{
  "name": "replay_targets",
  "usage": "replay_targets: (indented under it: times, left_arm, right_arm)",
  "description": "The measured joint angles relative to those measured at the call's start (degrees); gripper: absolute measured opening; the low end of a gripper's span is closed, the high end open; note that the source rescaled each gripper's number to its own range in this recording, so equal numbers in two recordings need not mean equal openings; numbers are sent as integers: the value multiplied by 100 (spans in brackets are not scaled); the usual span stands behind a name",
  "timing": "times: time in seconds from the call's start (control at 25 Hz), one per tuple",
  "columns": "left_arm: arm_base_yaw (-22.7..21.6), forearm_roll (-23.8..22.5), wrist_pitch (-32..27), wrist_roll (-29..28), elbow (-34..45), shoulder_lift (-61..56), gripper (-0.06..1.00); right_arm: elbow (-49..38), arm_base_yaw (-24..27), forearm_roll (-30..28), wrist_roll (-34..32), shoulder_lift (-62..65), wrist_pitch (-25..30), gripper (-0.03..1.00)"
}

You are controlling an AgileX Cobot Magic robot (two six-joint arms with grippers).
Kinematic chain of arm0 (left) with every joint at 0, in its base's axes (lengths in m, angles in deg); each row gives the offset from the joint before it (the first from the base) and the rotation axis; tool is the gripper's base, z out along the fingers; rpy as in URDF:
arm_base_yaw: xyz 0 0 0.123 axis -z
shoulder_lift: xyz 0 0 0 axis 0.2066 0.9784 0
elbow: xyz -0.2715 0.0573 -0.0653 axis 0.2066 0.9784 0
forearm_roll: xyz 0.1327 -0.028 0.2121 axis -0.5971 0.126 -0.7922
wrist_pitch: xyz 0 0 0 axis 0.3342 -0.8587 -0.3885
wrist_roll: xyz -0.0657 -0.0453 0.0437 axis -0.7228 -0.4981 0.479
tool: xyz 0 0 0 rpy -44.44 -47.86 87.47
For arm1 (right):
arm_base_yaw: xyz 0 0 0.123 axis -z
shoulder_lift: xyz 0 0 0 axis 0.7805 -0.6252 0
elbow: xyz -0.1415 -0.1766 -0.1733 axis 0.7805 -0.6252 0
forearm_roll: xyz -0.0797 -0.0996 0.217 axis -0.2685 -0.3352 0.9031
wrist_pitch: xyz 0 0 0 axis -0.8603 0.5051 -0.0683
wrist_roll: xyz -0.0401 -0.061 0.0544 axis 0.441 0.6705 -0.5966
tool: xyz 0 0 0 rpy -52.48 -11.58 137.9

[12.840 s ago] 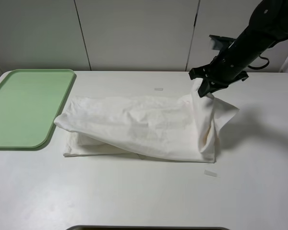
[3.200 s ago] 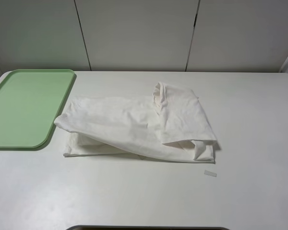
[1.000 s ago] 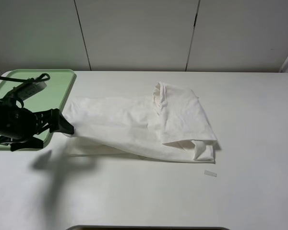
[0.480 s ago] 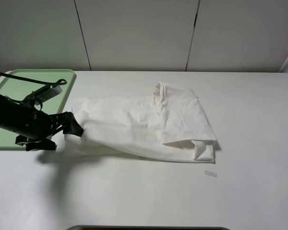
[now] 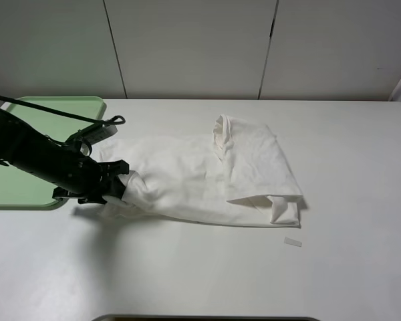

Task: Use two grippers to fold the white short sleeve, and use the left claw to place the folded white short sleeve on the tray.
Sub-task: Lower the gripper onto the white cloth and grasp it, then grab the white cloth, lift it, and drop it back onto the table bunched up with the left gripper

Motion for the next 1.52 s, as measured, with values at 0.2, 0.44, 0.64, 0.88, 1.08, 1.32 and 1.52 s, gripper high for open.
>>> replay_targets:
  times: [0.2,0.44,0.64,0.88,1.08,1.32,1.52]
  left_arm:
    - [6,-221,-17,0,12,41,11]
    - [6,-734,-59,-45,17,-128,9]
    - [-305,-2723,-204,-1375,27,-1243,9]
    - [-795,-5322,-726,-3269,4,-2032,9]
    - [-972,-6463,-1306,-4035,-237,-2404,9]
    - [-933,-6887,-1731,-4341,-473,-2609,9]
    - [-535,-6631,-1721,-4163,-475,-2609,9]
  right_arm:
    - [-5,0,0,0,0,0,100]
    - [-5,0,0,0,0,0,100]
    - [-5,0,0,0,0,0,100]
    - [-5,0,0,0,0,0,100]
    - [-5,0,0,0,0,0,100]
    - [-5,0,0,0,0,0,100]
    - [-5,0,0,0,0,0,100]
